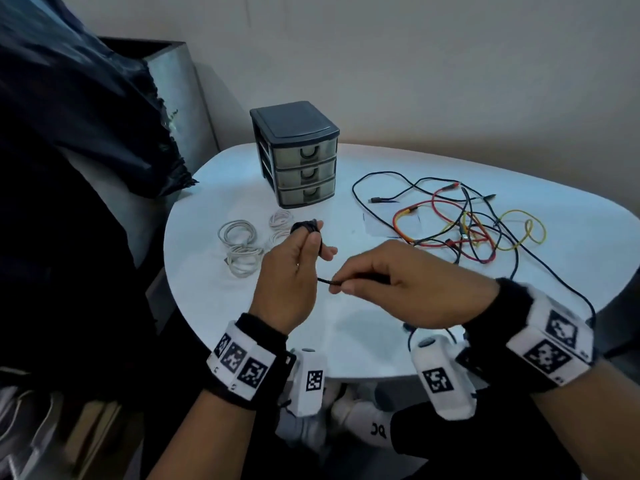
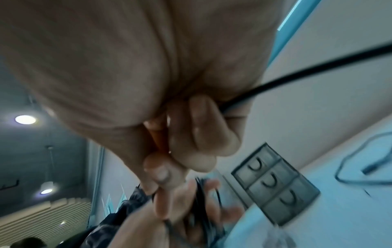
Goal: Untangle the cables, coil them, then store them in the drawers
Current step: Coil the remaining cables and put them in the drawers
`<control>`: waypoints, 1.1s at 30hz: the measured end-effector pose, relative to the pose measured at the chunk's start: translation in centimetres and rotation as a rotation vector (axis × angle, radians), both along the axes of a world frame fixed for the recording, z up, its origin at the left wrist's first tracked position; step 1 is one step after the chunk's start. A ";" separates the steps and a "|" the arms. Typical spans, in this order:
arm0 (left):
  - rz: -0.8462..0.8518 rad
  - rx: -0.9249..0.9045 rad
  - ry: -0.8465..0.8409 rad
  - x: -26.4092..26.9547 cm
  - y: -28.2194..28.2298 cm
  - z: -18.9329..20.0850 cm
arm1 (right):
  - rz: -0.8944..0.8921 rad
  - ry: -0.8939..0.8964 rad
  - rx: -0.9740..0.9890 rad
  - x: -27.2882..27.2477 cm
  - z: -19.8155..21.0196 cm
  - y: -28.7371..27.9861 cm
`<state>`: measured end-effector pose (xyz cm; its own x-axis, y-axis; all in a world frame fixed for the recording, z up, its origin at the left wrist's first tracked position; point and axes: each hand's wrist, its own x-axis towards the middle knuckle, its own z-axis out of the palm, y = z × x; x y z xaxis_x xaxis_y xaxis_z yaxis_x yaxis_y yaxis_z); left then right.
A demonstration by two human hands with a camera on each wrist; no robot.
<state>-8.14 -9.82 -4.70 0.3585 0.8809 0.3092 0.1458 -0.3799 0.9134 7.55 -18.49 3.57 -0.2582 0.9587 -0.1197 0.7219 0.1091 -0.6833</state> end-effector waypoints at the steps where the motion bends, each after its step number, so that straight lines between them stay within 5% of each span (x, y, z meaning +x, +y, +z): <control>1: -0.022 0.028 0.058 0.1 -0.1 -0.3 | 0.002 -0.028 0.023 0.4 0.9 0.1; 4: -0.178 -0.086 -0.002 0.4 -1.0 -0.1 | -0.067 -0.068 0.186 1.8 2.8 1.3; 9: -0.426 -0.364 -0.290 -0.1 -2.7 1.9 | -0.295 0.127 0.288 4.4 1.7 4.2; 12: -0.396 -0.397 -0.468 -0.7 -2.6 2.5 | -0.326 0.224 0.200 4.3 -0.6 4.4; 18: -0.356 -0.309 -0.544 -1.1 -2.5 2.4 | -0.154 0.255 -0.092 -0.4 -6.0 1.1; 27: -0.155 -0.081 -0.115 0.5 -2.3 1.3 | -0.073 0.093 -0.003 -1.5 -3.6 -1.3; 31: -0.221 0.099 0.251 0.6 -1.3 0.3 | -0.038 -0.136 0.167 -0.3 -1.8 -1.9; 33: -0.286 0.127 0.305 0.5 -1.6 0.3 | -0.039 -0.193 0.209 0.4 -0.9 -2.1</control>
<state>-7.67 -11.46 -4.36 0.6746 0.6943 0.2508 0.2742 -0.5511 0.7881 7.93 -20.56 2.70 -0.2125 0.9764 0.0383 0.8430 0.2030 -0.4982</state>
